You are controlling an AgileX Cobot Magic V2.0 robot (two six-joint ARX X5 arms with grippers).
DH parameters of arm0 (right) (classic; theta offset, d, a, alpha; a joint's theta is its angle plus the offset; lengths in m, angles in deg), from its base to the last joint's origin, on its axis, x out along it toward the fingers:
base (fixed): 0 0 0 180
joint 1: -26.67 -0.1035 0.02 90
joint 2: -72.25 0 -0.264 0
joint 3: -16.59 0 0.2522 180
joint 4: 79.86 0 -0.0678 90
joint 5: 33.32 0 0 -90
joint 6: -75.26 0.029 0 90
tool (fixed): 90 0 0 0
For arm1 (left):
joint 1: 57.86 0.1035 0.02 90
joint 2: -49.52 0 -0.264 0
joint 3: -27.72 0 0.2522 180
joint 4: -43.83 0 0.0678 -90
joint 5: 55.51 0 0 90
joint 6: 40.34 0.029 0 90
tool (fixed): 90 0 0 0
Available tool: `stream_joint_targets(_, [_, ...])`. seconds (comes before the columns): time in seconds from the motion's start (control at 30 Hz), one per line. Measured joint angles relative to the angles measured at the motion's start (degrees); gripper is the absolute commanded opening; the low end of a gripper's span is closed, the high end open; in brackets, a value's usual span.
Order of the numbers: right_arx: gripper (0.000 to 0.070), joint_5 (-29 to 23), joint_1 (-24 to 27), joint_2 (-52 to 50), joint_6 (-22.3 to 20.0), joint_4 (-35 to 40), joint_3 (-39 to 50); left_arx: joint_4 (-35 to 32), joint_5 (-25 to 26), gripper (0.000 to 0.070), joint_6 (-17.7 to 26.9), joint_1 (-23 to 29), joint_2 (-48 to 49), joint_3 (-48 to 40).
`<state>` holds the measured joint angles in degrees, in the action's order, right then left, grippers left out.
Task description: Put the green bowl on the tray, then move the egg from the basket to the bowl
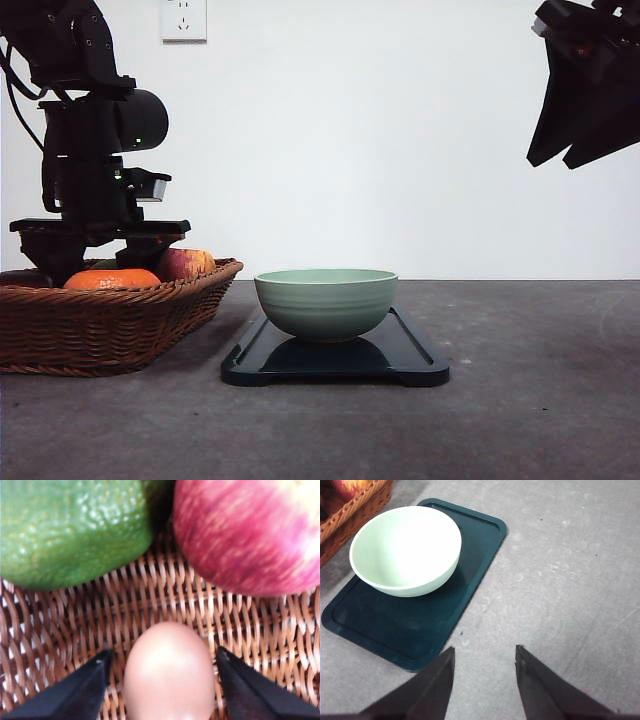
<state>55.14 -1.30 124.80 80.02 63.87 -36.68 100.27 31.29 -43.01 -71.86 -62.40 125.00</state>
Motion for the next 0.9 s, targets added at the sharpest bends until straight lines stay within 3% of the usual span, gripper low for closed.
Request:
stream_joint_targets(0.07, [0.0237,0.00,0.00,0.00,0.00,0.00,0.00,-0.41,0.00,0.0294,-0.01,0.00,0.00,0.00])
stream_joint_targets(0.23, [0.0237,0.00,0.00,0.00,0.00,-0.49,0.00,-0.47,-0.02,0.0184,0.00,0.00,0.00,0.00])
stream_joint_targets(0.57, [0.0237,0.00,0.00,0.00,0.00,-0.61,0.00,2.60,0.00,0.0189,0.00,0.00,0.00,1.12])
stream_joint_targets(0.9, [0.0237,0.00,0.00,0.00,0.00,-0.61,0.00,8.73,0.00,0.0189,0.06,-0.03,3.31,8.00])
